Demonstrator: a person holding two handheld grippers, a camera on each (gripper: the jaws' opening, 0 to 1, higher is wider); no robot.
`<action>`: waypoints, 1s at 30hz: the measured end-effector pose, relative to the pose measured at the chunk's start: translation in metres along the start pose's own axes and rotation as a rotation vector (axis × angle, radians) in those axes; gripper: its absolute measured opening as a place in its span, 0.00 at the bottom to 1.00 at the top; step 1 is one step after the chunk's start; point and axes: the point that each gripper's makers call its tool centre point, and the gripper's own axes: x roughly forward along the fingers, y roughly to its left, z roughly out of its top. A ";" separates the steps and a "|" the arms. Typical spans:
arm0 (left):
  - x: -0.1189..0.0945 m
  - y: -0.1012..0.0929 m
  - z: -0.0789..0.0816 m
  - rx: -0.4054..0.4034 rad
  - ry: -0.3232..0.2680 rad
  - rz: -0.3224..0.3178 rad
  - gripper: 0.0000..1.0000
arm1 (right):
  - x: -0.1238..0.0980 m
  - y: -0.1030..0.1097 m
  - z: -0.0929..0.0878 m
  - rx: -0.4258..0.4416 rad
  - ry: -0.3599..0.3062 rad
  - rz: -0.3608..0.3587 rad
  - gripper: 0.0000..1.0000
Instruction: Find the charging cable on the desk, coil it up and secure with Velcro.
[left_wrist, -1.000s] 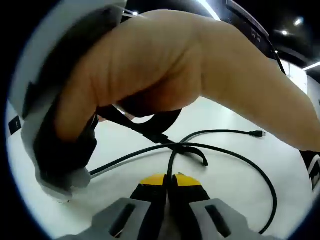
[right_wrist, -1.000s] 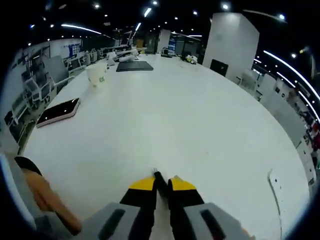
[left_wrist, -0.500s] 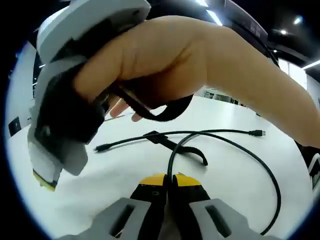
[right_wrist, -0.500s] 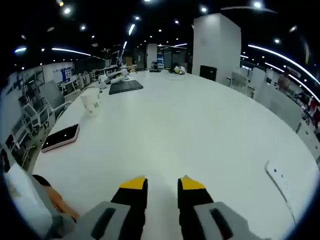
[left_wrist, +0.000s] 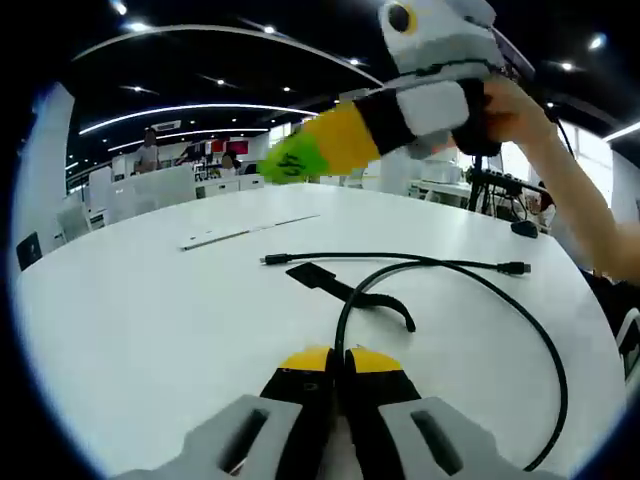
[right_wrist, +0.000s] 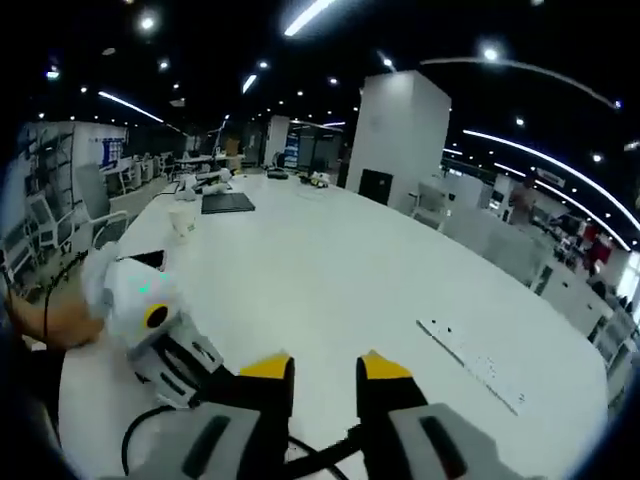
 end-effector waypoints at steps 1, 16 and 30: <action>0.000 0.000 0.000 -0.002 0.000 -0.001 0.06 | -0.015 -0.008 -0.014 0.018 0.009 -0.037 0.26; 0.002 -0.004 0.000 -0.001 -0.003 0.002 0.06 | -0.060 -0.026 -0.152 0.172 0.172 -0.186 0.24; -0.001 -0.005 -0.002 0.008 -0.004 0.001 0.06 | -0.051 -0.021 -0.150 0.059 0.200 -0.155 0.16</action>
